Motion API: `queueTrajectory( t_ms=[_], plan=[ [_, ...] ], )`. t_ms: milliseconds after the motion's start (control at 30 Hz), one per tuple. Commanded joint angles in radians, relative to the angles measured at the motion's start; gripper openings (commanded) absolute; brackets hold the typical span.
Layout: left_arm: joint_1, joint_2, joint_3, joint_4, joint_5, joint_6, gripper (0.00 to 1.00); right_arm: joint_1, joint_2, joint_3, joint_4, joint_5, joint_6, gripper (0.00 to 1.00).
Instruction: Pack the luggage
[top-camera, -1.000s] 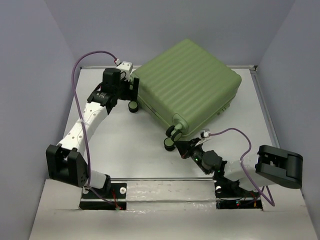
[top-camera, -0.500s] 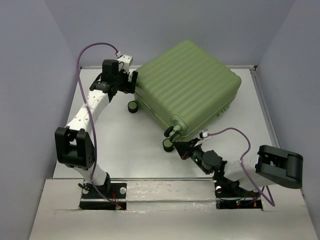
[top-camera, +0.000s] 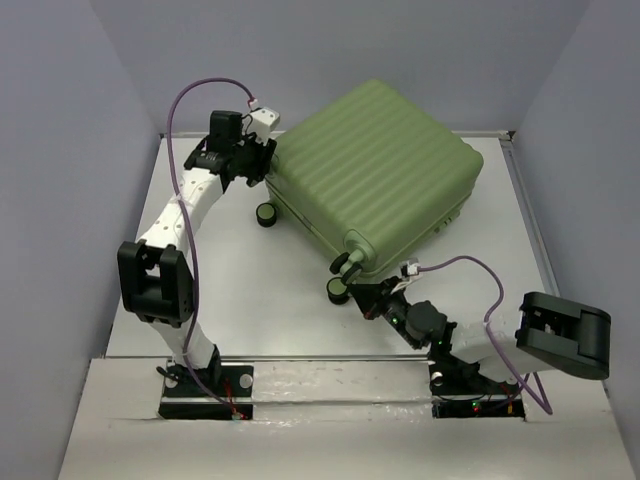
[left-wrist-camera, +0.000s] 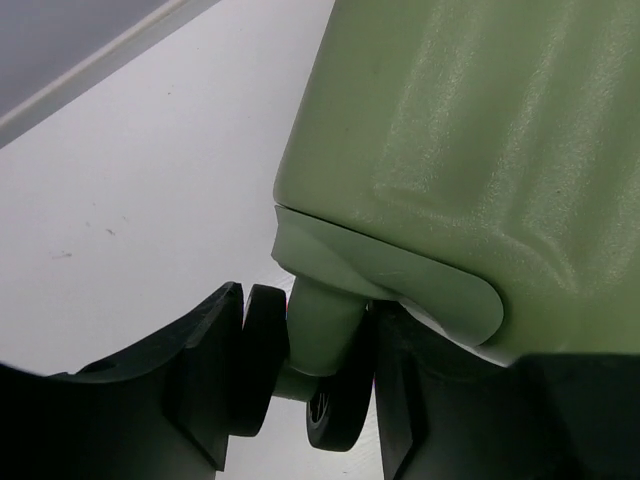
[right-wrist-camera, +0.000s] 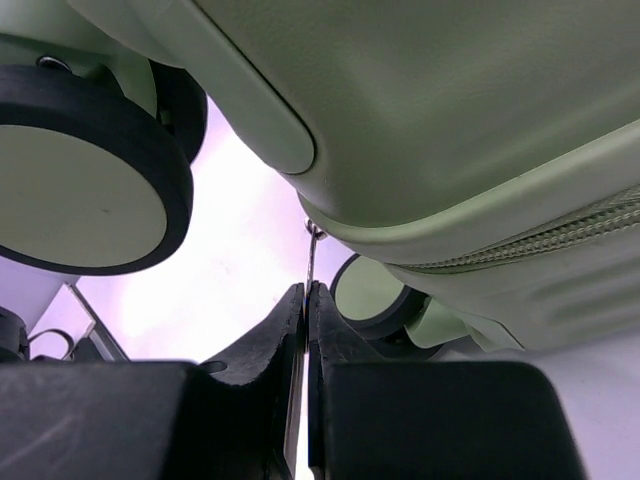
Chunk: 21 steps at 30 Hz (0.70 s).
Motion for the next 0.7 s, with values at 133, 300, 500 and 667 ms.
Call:
queueTrajectory(
  t_ms=[133,300,500,667],
  plan=[
    [0.006,-0.035,-0.132,0.143,-0.070,-0.193,0.06,0.052,-0.149,-0.014,0.059,-0.069,-0.020,0.07],
    [0.006,-0.113,-0.233,0.089,-0.102,-0.297,0.06,0.014,-0.341,0.009,-0.155,-0.087,-0.075,0.07],
    [-0.002,-0.345,-0.514,0.111,-0.035,-0.398,0.06,-0.287,-0.403,0.081,-0.386,-0.441,-0.055,0.07],
    [-0.010,-0.507,-0.702,0.131,0.053,-0.466,0.06,-0.402,-0.366,0.175,-0.485,-0.566,-0.086,0.07]
  ],
)
